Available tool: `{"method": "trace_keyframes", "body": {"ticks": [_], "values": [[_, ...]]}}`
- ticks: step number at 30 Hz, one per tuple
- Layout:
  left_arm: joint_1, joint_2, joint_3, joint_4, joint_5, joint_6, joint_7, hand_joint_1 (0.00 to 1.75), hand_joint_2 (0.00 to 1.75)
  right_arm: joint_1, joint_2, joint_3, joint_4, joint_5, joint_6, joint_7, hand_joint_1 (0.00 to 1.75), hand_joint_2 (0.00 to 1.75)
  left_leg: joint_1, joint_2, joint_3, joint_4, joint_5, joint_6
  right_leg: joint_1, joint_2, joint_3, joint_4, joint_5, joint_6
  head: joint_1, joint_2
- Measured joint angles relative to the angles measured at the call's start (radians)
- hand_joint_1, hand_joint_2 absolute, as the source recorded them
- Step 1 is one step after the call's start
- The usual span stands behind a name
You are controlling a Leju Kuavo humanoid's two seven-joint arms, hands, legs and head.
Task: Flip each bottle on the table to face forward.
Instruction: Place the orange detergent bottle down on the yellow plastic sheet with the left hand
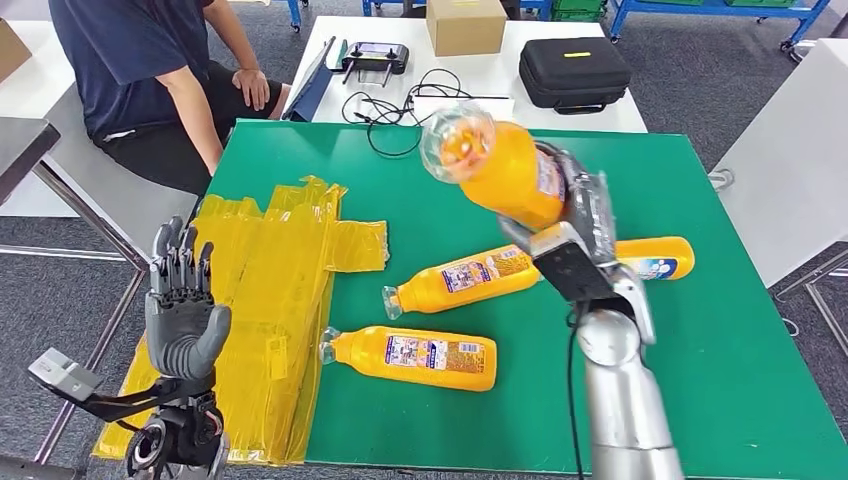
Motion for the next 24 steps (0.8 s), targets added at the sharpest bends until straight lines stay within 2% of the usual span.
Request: {"method": "trace_keyframes", "body": {"ticks": [4, 9, 17, 24], "values": [[-0.066, 0.0, -0.065, 0.049, 0.031, -0.027, 0.009, 0.0, 1.75, -0.087, 0.052, 0.097, 0.224, -0.066, -0.066, 0.007, 1.75, 1.75, 0.0, -0.001, 0.0, 0.0, 0.001, -0.001, 0.0, -0.001, 0.0, 0.001, 0.0, 0.0, 0.0, 0.0], [-0.119, 0.001, -0.121, 0.095, 0.057, -0.023, 0.015, 0.0, 1.75, -0.137, 0.113, 0.2, 0.361, -0.067, -0.072, 0.041, 1.75, 1.75, 0.0, -0.001, -0.002, 0.0, 0.0, -0.001, 0.0, -0.001, -0.002, 0.001, 0.0, 0.0, 0.0, 0.0], [-0.151, 0.005, -0.147, 0.129, 0.071, -0.01, 0.017, 0.0, 1.75, -0.152, 0.162, 0.328, 0.414, -0.059, -0.071, 0.088, 1.75, 1.75, 0.0, -0.001, -0.004, 0.0, 0.0, -0.001, 0.0, -0.001, -0.004, 0.0, 0.0, 0.0, 0.0, 0.0], [-0.158, 0.008, -0.152, 0.147, 0.072, -0.01, 0.017, 0.0, 1.75, -0.152, 0.168, 0.369, 0.43, -0.059, -0.071, 0.092, 1.75, 1.75, 0.0, -0.001, -0.004, 0.0, 0.0, -0.001, -0.001, -0.001, -0.004, 0.0, 0.0, 0.0, 0.0, 0.0]]}}
